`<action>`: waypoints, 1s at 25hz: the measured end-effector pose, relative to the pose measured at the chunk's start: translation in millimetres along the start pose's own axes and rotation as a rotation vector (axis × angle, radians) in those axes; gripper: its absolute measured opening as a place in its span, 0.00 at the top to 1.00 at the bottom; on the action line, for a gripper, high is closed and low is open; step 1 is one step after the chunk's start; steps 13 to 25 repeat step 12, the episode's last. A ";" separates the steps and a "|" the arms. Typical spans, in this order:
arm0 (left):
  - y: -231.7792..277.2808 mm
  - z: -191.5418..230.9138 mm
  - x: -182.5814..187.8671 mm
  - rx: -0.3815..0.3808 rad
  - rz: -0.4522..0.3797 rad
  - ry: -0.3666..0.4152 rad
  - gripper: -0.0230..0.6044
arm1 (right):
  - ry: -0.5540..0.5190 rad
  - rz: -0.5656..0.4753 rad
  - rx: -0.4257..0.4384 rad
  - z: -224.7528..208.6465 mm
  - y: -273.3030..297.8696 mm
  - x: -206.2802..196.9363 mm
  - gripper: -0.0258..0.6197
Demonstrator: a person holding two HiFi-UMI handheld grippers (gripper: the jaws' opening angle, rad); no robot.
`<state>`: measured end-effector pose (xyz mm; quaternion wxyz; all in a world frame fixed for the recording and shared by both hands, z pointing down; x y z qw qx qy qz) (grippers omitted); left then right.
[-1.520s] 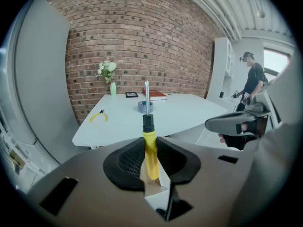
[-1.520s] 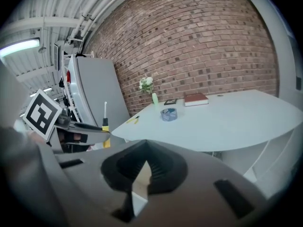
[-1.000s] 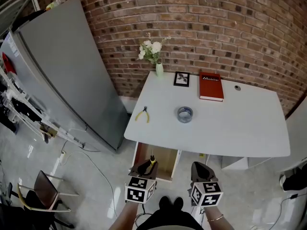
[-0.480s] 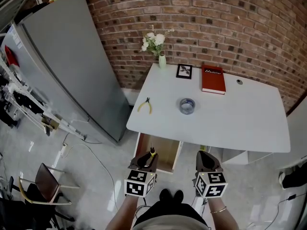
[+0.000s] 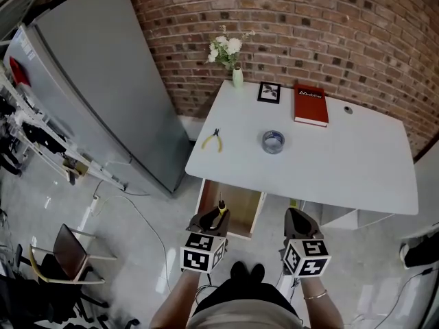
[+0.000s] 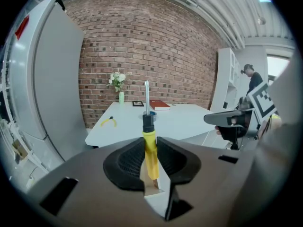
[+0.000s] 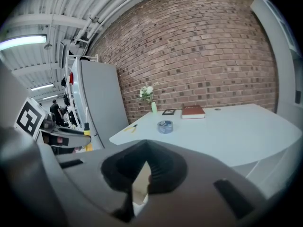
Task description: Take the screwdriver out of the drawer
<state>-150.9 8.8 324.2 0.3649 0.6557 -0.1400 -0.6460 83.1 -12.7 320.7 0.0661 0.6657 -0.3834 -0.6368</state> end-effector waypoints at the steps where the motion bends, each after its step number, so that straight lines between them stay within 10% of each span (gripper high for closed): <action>1: -0.2 0.5 0.4 0.001 -0.001 -0.002 0.85 | -0.002 0.000 0.000 0.0 -0.3 0.2 0.96; 25: 0.1 6.4 -0.2 -0.001 0.002 -0.015 0.85 | -0.030 0.008 -0.003 6.8 2.5 1.1 0.96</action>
Point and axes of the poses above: the fingertips, and each gripper's own axes: y forward along the fingers, z to its left, x out of its top, the point moved 7 cm from there along -y, backward along the fingers, and after that the axes turned 11 degrees about z, right-handed, at the moved point
